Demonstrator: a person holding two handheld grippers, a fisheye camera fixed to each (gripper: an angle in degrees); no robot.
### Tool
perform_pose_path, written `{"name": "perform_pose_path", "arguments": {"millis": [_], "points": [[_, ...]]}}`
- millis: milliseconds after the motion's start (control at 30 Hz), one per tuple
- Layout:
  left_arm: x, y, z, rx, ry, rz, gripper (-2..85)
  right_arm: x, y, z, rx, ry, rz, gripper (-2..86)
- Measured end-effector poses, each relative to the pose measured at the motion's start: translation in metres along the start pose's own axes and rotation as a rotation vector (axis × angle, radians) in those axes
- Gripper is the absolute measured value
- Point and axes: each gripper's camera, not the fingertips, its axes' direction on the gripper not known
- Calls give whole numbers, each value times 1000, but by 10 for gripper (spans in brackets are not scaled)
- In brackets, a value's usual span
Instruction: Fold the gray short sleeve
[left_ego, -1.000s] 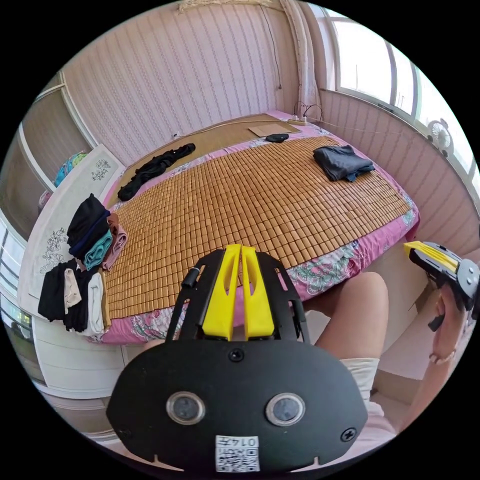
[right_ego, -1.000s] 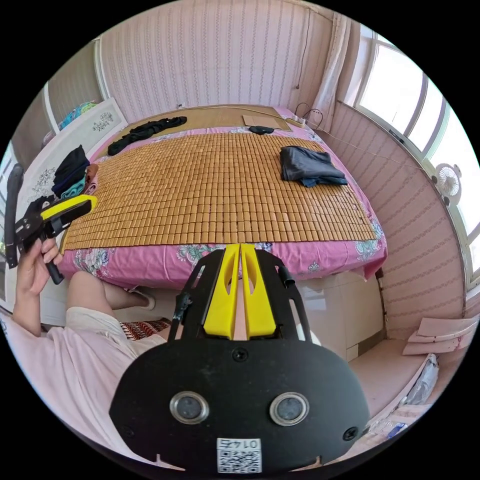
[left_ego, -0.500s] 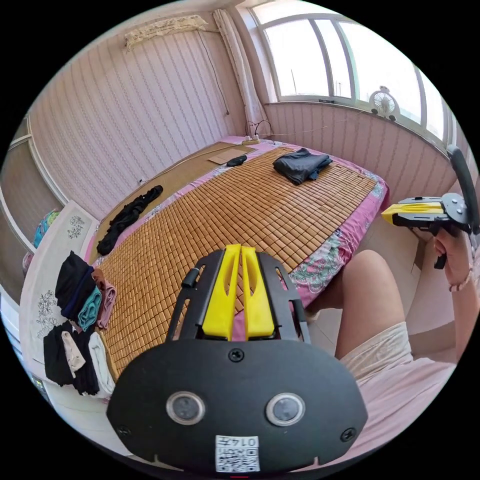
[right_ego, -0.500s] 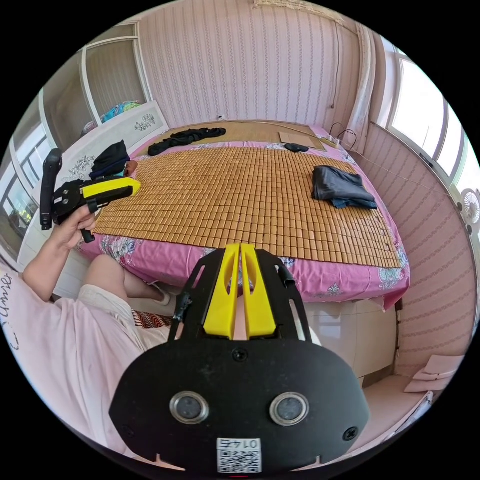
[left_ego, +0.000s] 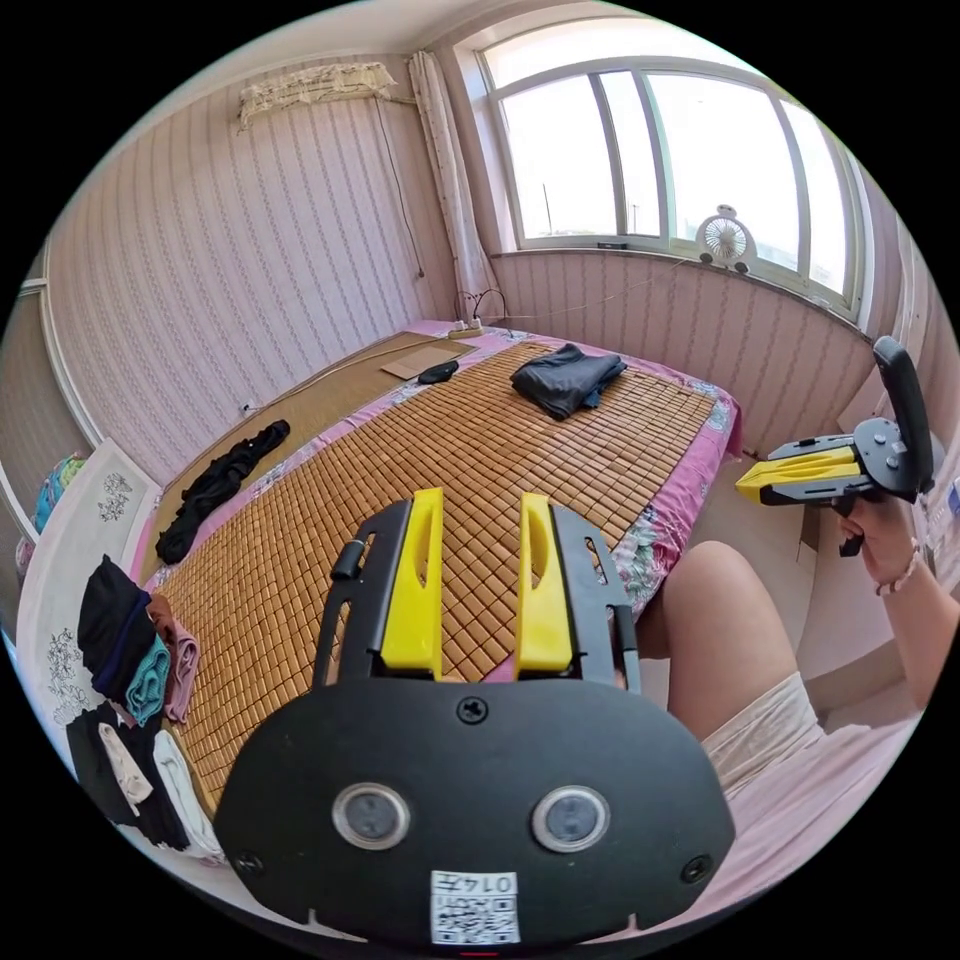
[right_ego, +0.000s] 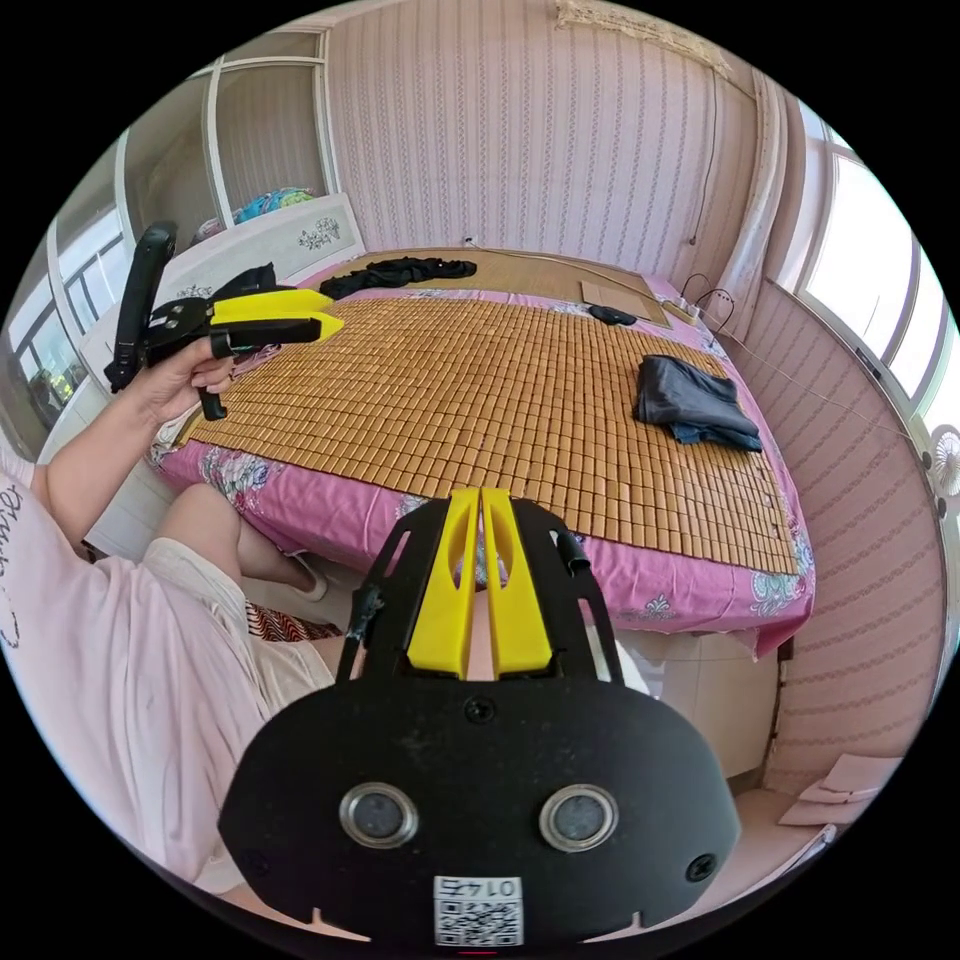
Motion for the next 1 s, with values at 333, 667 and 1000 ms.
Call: {"name": "perform_pose_path", "arguments": {"millis": [333, 667, 1000], "points": [[-23, -33, 58, 72, 66, 28, 138, 66, -36, 33, 6, 44, 0, 117], [-41, -109, 205, 15, 258, 74, 138, 215, -130, 134, -23, 60, 32, 152], [-41, -226, 395, -40, 293, 130, 130, 359, -245, 303, -103, 100, 156, 158]]}}
